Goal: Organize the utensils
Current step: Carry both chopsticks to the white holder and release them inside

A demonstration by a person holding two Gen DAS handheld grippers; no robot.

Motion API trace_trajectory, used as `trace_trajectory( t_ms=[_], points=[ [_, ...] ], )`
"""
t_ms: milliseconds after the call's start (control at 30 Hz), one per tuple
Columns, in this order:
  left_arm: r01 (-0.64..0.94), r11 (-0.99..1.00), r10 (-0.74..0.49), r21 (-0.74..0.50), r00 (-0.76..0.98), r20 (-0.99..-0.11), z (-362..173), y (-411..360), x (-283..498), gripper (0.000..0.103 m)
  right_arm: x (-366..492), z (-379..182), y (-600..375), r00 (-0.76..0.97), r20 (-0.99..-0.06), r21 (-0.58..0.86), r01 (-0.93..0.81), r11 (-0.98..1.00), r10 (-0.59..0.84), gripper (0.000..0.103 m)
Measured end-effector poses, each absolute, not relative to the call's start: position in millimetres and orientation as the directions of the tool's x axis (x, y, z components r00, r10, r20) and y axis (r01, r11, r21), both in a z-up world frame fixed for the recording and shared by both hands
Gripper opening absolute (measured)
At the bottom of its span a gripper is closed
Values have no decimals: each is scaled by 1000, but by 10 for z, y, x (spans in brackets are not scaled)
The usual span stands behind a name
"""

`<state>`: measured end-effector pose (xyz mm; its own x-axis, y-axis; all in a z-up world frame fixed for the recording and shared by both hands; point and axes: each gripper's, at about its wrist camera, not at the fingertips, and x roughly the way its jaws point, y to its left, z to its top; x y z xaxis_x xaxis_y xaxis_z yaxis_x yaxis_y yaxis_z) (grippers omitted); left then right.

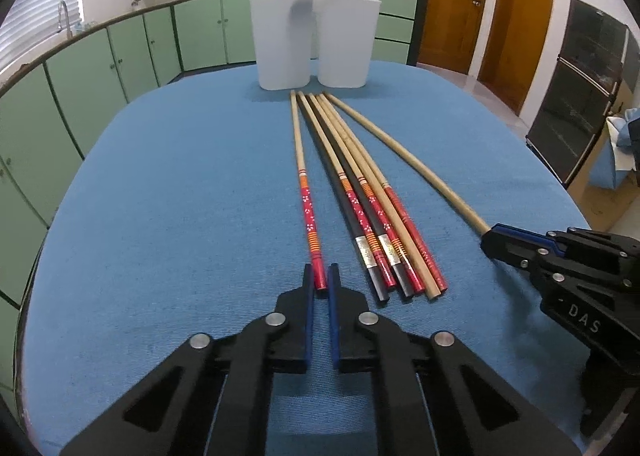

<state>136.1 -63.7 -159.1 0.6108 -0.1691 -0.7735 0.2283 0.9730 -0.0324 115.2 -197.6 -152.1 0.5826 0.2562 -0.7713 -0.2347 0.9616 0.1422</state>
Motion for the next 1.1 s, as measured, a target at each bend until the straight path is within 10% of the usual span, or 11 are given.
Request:
trace_trajectory(
  t_ms=[1100],
  points=[
    [330, 942, -315, -57, 812, -491, 371, -345, 2082, 6, 2123, 667, -2108, 741, -566, 75, -390, 918, 361, 6]
  ],
)
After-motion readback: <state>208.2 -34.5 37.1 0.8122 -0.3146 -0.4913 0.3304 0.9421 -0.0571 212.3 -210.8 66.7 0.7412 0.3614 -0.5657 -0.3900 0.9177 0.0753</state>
